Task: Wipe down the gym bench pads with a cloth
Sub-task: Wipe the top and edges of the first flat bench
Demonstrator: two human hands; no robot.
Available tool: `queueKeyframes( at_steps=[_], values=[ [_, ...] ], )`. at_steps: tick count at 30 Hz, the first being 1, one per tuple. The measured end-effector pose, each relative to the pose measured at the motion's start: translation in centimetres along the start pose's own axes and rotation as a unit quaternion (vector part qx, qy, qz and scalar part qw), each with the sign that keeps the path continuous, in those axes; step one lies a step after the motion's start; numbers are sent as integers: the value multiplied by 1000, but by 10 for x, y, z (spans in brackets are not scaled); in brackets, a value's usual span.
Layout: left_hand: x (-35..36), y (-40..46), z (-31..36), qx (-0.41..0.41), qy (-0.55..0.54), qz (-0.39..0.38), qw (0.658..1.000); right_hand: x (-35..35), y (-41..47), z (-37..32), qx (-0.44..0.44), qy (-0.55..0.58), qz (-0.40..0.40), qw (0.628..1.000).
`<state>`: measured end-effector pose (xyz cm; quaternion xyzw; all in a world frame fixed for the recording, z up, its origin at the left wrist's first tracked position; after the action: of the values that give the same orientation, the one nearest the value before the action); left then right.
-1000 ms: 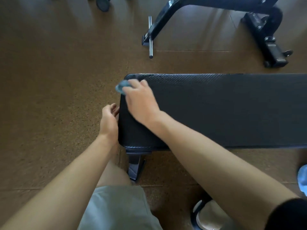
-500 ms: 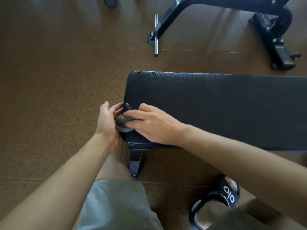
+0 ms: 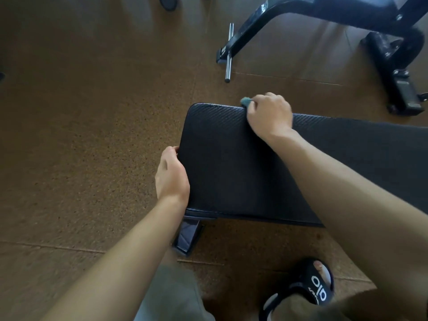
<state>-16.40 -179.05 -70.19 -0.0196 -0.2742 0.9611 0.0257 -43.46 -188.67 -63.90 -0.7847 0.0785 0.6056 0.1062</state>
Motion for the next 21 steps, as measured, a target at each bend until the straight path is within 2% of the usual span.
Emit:
queueKeyframes(
  at_steps=[3,6,13,16,17,19,21],
  values=[
    [1,-1,-1,-14,-25,-12,1000,0,-3,2,49,0,21,999],
    [1,2,-7,-36,-53,-34,997,13,-9,-50,36,14,33,999],
    [9,-1,-5,-46,-113,-89,988,43,-82,-146,-139,79,26,987],
    [12,3,-10,-47,-194,-122,972,73,-156,-176,-260,18,-96,961],
    [8,5,-12,-52,-202,-117,971,75,-172,-168,-296,19,-96,950],
    [-4,9,-14,-59,-195,-98,974,63,-198,-143,-341,13,-20,940],
    [-10,12,-14,-56,-190,-84,977,57,-223,-115,-341,-13,11,940]
  ],
)
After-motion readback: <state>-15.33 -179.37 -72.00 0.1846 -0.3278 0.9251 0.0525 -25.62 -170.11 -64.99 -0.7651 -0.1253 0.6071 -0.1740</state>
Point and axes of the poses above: each hand's wrist, its own y-axis towards the middle knuckle, its own x-axis out of the palm, z = x × y, the point moved 9 cm from there along y, towards the middle knuckle, and after that the axes turned 15 degrees about -z, right-handed, at the moved point
